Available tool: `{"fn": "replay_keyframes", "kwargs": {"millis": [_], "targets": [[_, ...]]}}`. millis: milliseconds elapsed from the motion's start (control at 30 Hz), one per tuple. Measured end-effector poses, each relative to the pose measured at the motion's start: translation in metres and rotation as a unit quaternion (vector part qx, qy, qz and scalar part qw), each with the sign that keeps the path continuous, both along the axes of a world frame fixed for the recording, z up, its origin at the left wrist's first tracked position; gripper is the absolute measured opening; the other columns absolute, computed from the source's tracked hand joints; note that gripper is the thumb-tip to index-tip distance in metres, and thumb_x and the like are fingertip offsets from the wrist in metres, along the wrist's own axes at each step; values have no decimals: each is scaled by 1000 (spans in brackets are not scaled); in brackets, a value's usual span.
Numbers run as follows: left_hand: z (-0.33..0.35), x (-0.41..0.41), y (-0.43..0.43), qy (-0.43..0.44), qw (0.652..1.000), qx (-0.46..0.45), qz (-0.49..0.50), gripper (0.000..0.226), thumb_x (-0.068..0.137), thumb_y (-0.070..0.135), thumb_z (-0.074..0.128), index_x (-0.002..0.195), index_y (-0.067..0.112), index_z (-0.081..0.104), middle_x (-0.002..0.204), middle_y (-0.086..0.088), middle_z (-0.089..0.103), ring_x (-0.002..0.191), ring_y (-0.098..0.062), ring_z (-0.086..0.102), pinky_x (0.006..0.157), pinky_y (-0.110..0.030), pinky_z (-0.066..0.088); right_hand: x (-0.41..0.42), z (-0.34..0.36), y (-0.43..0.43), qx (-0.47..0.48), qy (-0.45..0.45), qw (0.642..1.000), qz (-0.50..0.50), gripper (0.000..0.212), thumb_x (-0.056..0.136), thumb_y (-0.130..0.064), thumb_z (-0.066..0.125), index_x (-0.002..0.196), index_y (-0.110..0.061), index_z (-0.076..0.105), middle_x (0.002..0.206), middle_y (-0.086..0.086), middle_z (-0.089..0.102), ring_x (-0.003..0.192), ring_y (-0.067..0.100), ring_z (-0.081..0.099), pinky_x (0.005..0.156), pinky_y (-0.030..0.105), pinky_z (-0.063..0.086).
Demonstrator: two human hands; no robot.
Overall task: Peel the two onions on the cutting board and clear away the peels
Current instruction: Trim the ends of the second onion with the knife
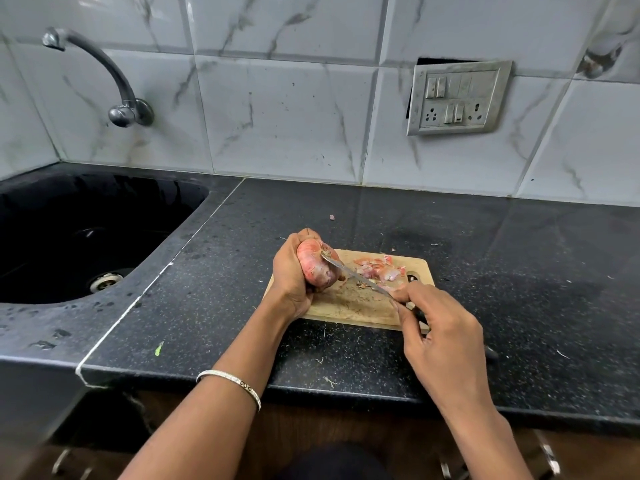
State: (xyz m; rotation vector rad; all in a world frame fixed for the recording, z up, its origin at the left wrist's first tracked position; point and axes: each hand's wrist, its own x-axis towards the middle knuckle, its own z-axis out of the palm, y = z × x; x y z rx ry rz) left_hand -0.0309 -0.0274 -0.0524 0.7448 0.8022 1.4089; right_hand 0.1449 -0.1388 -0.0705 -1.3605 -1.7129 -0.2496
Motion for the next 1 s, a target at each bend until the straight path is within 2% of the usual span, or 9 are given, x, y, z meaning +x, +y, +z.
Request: {"fn": "replay_keyframes", "kwargs": {"millis": [133, 200, 333, 500, 600, 700, 800, 900, 1000], "targets": [[2, 0, -3, 32, 999, 15, 12, 23, 82, 28, 45, 67, 11, 50, 68, -14, 47, 57, -29, 49, 51, -31, 47, 1, -1, 5, -4, -10, 999, -53, 25, 83, -1, 75, 96, -20, 66, 88, -9, 69, 77, 18, 65, 59, 36, 55], [3, -1, -3, 27, 999, 3, 20, 26, 89, 22, 40, 68, 9, 49, 61, -14, 49, 49, -28, 52, 46, -28, 49, 5, -1, 4, 15, 29, 999, -21, 21, 84, -2, 76, 96, -18, 69, 89, -9, 70, 78, 18, 66, 62, 39, 56], [3, 1, -3, 10, 1000, 6, 9, 37, 98, 18, 35, 64, 12, 46, 50, -2, 46, 40, -15, 48, 41, -22, 44, 1, 0, 0, 18, 33, 999, 40, 19, 82, -1, 79, 93, -15, 71, 89, -10, 71, 79, 14, 68, 64, 40, 58], [9, 3, -10, 12, 1000, 5, 1, 36, 100, 15, 30, 66, 9, 43, 42, -2, 47, 34, -15, 51, 37, -22, 46, 1, -3, 4, 10, 45, 999, 21, 23, 80, 0, 78, 90, -18, 68, 87, -12, 70, 78, 16, 67, 63, 42, 57], [10, 2, -11, 17, 1000, 7, 12, 30, 94, 24, 39, 69, 9, 46, 52, -12, 48, 43, -25, 53, 39, -26, 48, -5, -2, 4, -6, 16, 1000, -15, 24, 82, -2, 76, 88, -21, 64, 81, -12, 66, 70, 15, 62, 55, 36, 51], [6, 1, -9, 24, 999, -4, 26, 27, 91, 25, 42, 70, 11, 50, 65, -12, 45, 49, -27, 49, 41, -27, 48, -1, -1, 7, -23, 10, 997, -71, 20, 85, -7, 74, 89, -23, 64, 75, -10, 65, 63, 17, 60, 52, 32, 47], [2, -1, -4, 6, 1000, -18, 22, 32, 96, 21, 38, 73, 8, 54, 62, -12, 54, 50, -29, 55, 45, -33, 54, 4, 1, 7, 12, 62, 998, -26, 14, 87, -7, 75, 88, -18, 67, 80, -11, 69, 67, 13, 63, 56, 34, 52], [7, 1, -7, 10, 1000, -5, 15, 29, 93, 25, 39, 72, 8, 49, 56, -12, 52, 44, -26, 53, 41, -26, 47, -1, -1, 3, 15, 48, 999, 13, 17, 84, -5, 78, 89, -18, 69, 83, -13, 70, 70, 9, 64, 59, 27, 52], [11, 3, -11, -10, 1000, -11, 14, 33, 100, 17, 32, 71, 8, 46, 44, -3, 50, 34, -17, 52, 35, -23, 45, 1, -3, 3, 12, 45, 998, 43, 18, 83, -4, 79, 90, -18, 70, 86, -14, 70, 75, 7, 65, 62, 27, 54]]}}
